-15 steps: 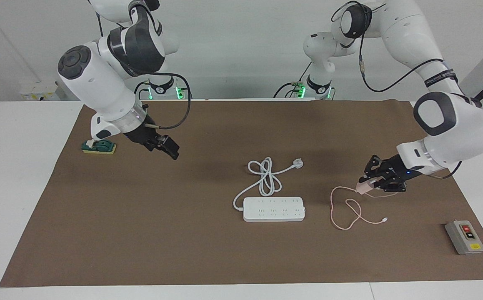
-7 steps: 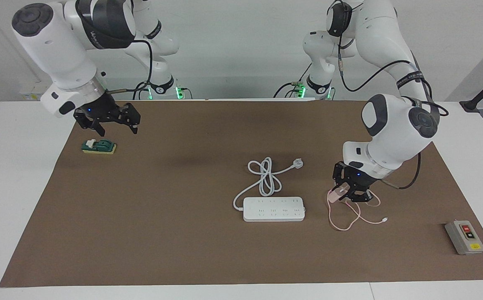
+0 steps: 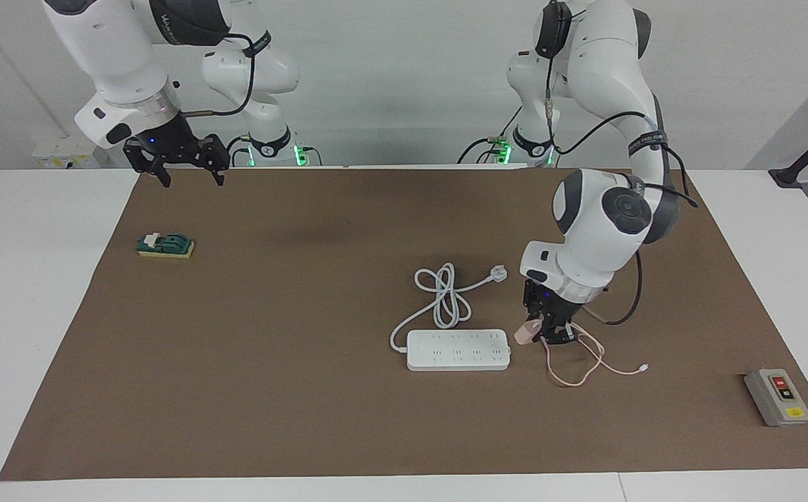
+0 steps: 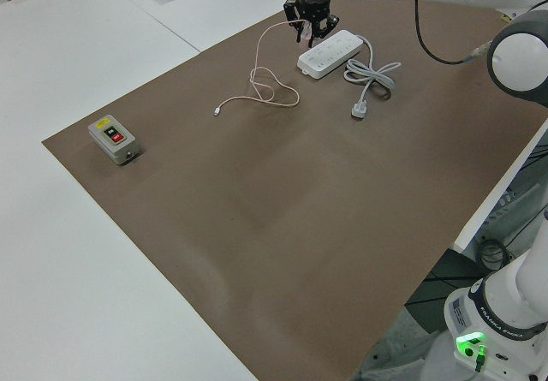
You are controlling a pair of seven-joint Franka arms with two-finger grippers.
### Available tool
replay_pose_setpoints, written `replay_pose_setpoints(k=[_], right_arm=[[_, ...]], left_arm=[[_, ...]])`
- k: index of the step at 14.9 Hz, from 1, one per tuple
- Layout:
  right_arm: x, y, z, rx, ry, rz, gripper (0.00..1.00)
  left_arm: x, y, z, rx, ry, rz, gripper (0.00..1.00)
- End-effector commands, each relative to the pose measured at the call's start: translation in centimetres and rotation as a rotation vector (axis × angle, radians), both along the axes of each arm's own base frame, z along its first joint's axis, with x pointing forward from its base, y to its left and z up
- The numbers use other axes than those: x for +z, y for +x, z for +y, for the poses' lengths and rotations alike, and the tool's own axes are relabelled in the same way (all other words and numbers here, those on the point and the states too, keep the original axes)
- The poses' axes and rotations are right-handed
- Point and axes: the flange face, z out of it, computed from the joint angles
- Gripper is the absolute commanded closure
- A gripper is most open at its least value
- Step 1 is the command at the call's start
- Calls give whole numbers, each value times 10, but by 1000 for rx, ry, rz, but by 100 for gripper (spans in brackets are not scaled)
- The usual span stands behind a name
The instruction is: Plug charger into power strip
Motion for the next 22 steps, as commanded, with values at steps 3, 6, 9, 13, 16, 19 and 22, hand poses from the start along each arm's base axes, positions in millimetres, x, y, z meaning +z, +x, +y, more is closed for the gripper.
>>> replay_pose_setpoints(k=[3, 6, 9, 13, 16, 19, 22], right_arm=[[-3, 10, -8, 0, -5, -24, 0], [-2, 8, -5, 3, -8, -21, 0], [-1, 8, -5, 5, -8, -23, 0], [-2, 7, -2, 9, -10, -23, 0], [-2, 6, -2, 8, -8, -21, 0], [-3, 6, -6, 3, -10, -18, 0], [-1, 6, -6, 2, -10, -23, 0]], left_arm=[[-6, -22, -16, -93, 84, -58, 100], [-13, -27, -26, -125, 104, -82, 100], [-18, -31, -34, -153, 119, -105, 100], [-23, -34, -36, -175, 138, -111, 100], [-28, -40, -33, -178, 152, -98, 100], [-32, -44, -34, -184, 155, -90, 100], [-32, -45, -36, -188, 157, -91, 100]])
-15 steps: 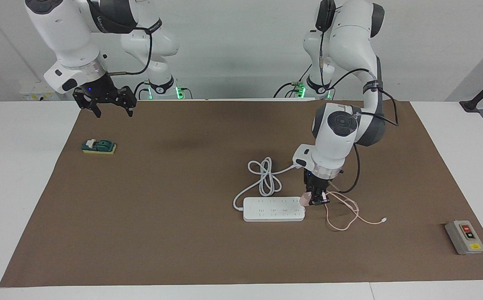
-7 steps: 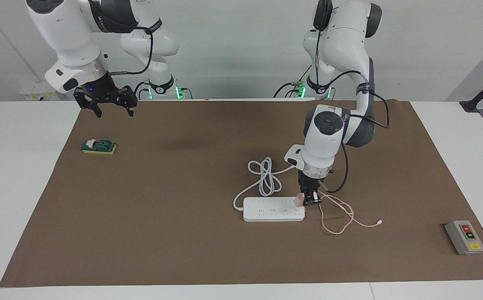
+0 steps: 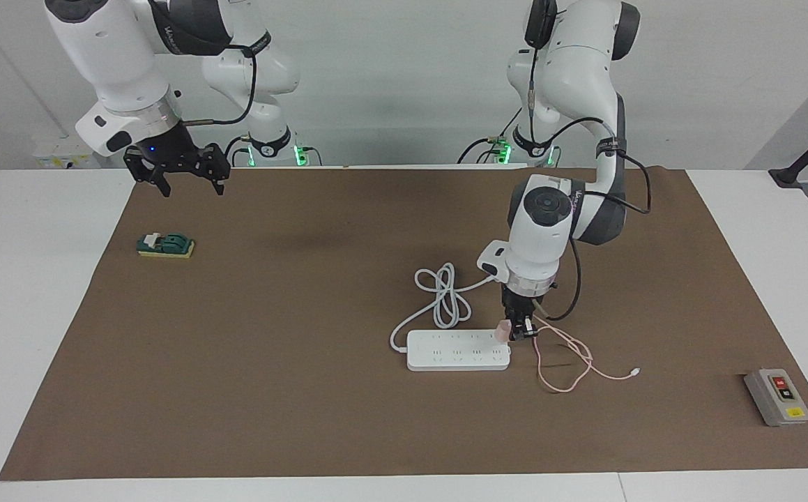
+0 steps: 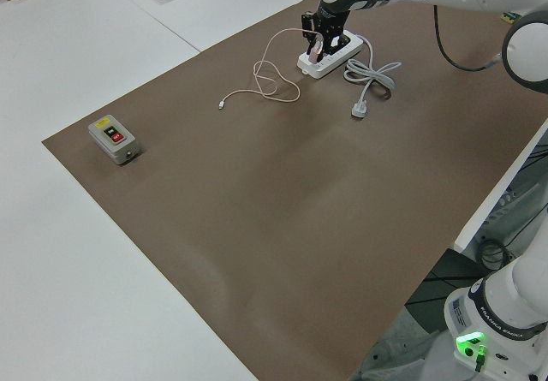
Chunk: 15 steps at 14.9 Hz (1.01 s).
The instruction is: Plug charger into power strip
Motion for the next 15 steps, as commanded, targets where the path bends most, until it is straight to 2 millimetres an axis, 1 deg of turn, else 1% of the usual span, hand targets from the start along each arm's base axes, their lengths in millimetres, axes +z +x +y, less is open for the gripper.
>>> replay_pose_setpoints(k=[1, 4, 8, 10, 15], right_arm=[[4, -1, -4, 5, -10, -10, 0], [3, -1, -4, 6, -10, -8, 0], [3, -1, -4, 5, -10, -9, 0], [4, -1, -1, 14, -10, -10, 0], [4, -1, -4, 11, -10, -7, 0]], left_arm=[[5, -10, 1, -22, 13, -23, 100], [2, -14, -5, -32, 12, -22, 100], [0, -14, -5, -31, 13, -20, 100], [0, -17, -12, -39, 12, -20, 100], [-4, -20, -15, -22, 13, -13, 100]])
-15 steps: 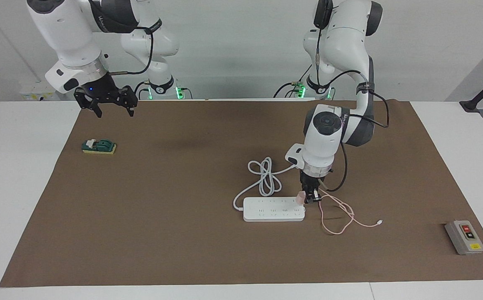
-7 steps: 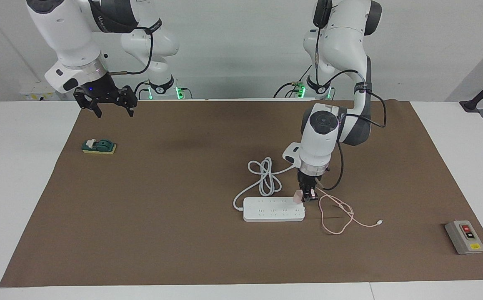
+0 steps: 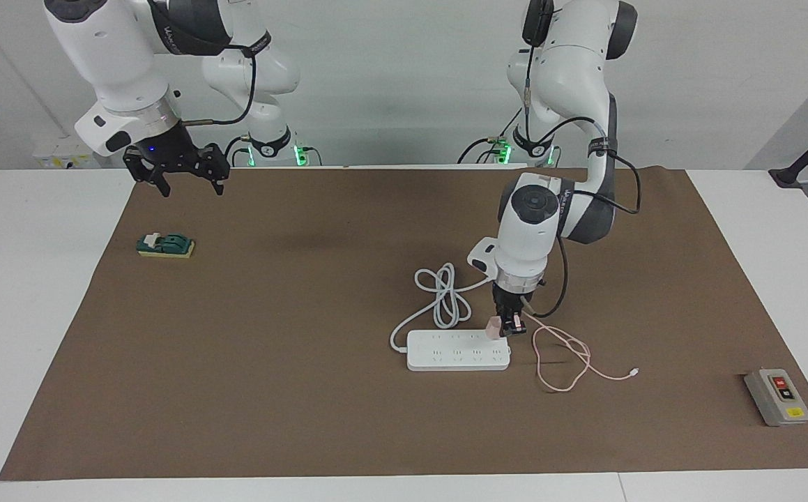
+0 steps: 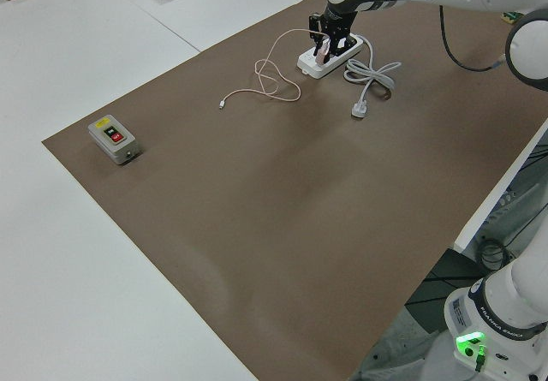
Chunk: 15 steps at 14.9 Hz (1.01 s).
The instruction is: Plug charger into power strip
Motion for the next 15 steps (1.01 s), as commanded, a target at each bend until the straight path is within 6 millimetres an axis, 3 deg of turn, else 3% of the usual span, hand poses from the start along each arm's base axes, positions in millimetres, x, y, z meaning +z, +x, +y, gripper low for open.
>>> replay_pose_setpoints(k=[1, 7, 15], right_arm=[[4, -1, -4, 10, -10, -7, 0], [3, -1, -4, 10, -10, -5, 0], [3, -1, -4, 10, -10, -5, 0]], left_arm=[[3, -9, 1, 3, 11, -21, 100], [1, -8, 8, -16, 61, -27, 100], [-4, -11, 1, 18, 49, -33, 100]])
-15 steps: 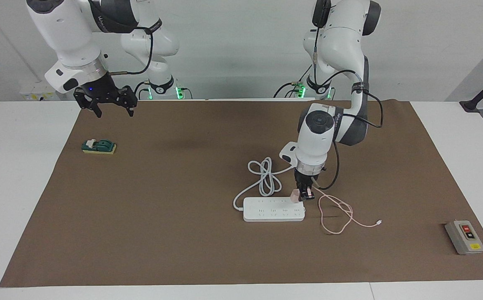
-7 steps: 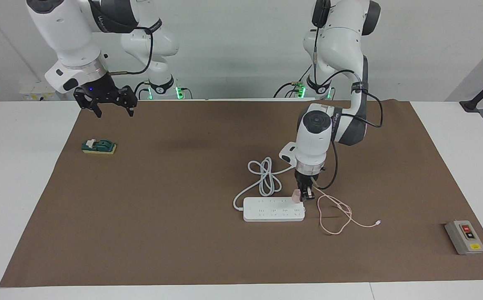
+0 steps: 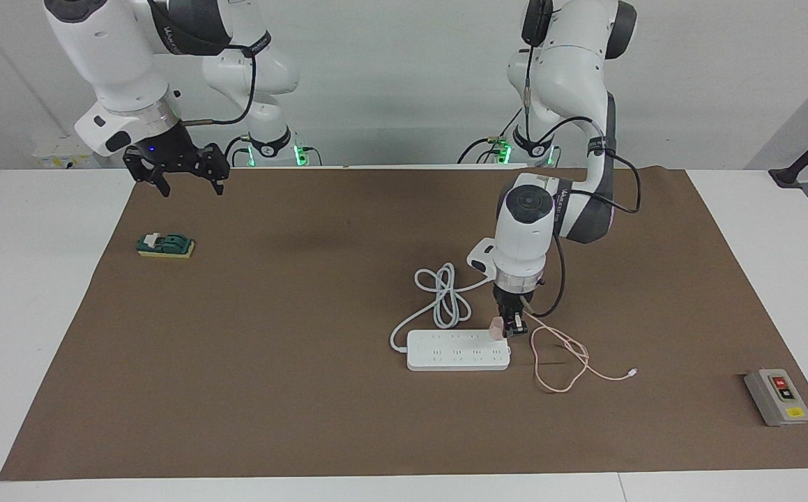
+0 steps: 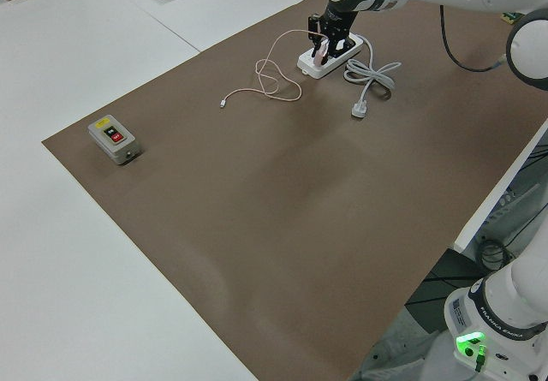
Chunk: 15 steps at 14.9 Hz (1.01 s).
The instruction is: Plug charger into power strip
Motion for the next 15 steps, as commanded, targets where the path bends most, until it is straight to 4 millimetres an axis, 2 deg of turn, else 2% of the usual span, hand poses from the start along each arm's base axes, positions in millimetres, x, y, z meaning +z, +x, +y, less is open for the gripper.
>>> replay_pose_setpoints(k=[1, 15], right_arm=[[4, -1, -4, 10, -10, -7, 0], [3, -1, -4, 10, -10, -5, 0]], left_arm=[[-2, -10, 0, 13, 12, -16, 100], [-4, -8, -5, 18, 47, 2, 100]])
